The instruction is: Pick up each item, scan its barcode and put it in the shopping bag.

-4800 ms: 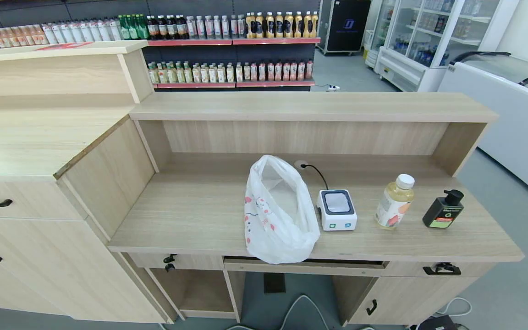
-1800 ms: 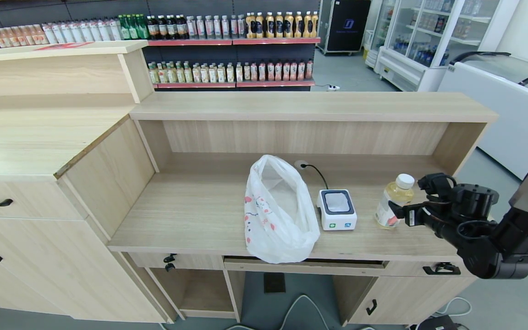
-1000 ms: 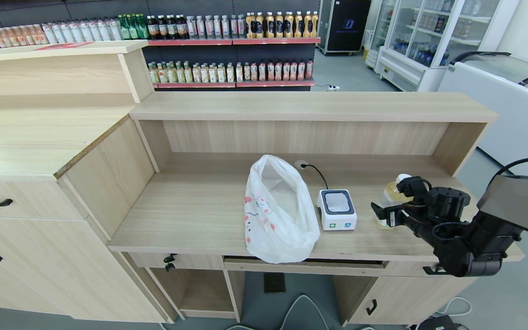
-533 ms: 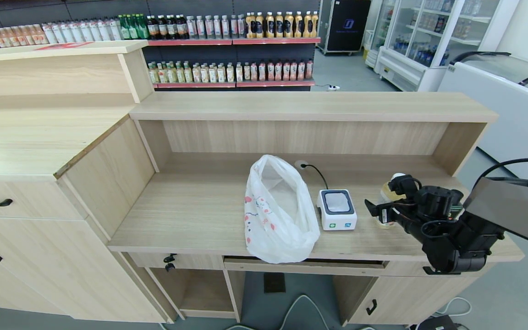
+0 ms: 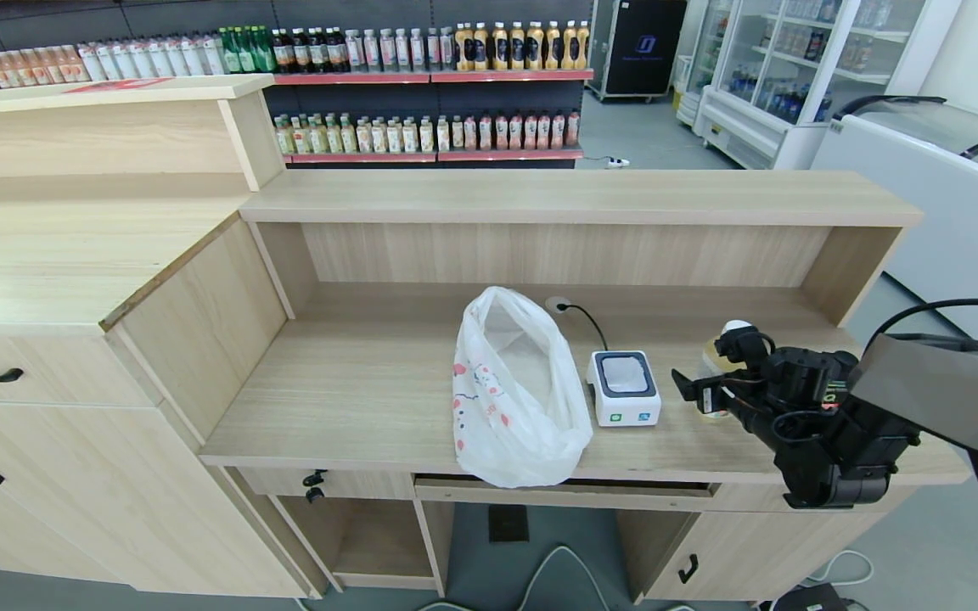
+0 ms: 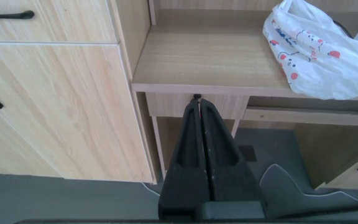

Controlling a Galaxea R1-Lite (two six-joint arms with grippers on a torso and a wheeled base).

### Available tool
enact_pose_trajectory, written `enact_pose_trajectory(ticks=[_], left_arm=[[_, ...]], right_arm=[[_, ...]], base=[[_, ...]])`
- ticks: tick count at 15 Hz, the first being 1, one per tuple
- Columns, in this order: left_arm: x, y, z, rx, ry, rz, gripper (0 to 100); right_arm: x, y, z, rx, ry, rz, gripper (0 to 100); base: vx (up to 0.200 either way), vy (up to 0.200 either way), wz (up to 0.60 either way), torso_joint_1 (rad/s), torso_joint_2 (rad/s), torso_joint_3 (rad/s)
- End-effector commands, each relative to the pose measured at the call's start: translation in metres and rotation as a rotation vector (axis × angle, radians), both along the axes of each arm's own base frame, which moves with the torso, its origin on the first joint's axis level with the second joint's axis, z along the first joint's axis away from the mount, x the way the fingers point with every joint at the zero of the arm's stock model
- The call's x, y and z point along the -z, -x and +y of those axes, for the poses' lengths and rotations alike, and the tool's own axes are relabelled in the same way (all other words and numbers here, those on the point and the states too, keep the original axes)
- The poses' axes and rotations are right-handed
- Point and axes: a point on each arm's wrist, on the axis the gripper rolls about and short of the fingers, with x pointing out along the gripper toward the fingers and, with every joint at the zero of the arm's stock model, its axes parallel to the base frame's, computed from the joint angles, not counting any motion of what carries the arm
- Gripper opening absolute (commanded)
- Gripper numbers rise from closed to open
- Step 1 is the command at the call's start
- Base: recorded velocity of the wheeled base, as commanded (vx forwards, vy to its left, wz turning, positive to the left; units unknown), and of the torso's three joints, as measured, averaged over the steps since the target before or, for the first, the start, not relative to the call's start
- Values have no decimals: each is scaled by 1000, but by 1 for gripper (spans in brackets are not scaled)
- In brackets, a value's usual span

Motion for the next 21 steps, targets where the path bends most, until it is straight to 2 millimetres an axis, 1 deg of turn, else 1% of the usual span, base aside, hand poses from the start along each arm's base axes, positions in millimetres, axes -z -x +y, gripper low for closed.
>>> enact_pose_trajectory(ticks=[1,2,4,9,11,13,14,15,16,17,18,19,20,21], left_arm=[[0,0,0,-1,0,0,0],[0,0,0,-1,0,0,0],[0,0,0,-1,0,0,0],[0,0,0,-1,-2,0,0],[0,0,0,-1,0,0,0],[0,0,0,-1,0,0,0],[0,0,0,-1,0,0,0],[0,0,0,-1,0,0,0],[0,0,0,-1,0,0,0],[0,0,0,-1,0,0,0],[0,0,0,-1,0,0,0],[0,0,0,-1,0,0,0],[0,0,0,-1,0,0,0],[0,0,0,-1,0,0,0]], right_arm=[[0,-2,-5,8,-1,-2,100],[0,-3,-6,12,-1,-1,0],[3,-5,-10,21,1,-1,0],[2,-8,-14,30,2,-16,0],[-3,-9,-17,21,-2,-30,0],[-17,-8,-17,-9,-7,-58,0],[-31,-5,-17,-20,-19,-84,0],[-51,1,-16,-53,-43,-111,0],[-72,10,-15,-90,-71,-126,0],[-100,25,-12,-128,-115,-127,0],[-131,46,-10,-174,-172,-131,0],[-151,62,-9,-216,-214,-132,0],[-185,100,-6,-332,-282,-124,0],[-205,134,-4,-436,-325,-102,0]], base=[[0,0,0,0,0,0],[0,0,0,0,0,0],[0,0,0,0,0,0],[0,0,0,0,0,0],[0,0,0,0,0,0],[0,0,0,0,0,0],[0,0,0,0,0,0],[0,0,0,0,0,0],[0,0,0,0,0,0],[0,0,0,0,0,0],[0,0,0,0,0,0],[0,0,0,0,0,0],[0,0,0,0,0,0],[0,0,0,0,0,0]])
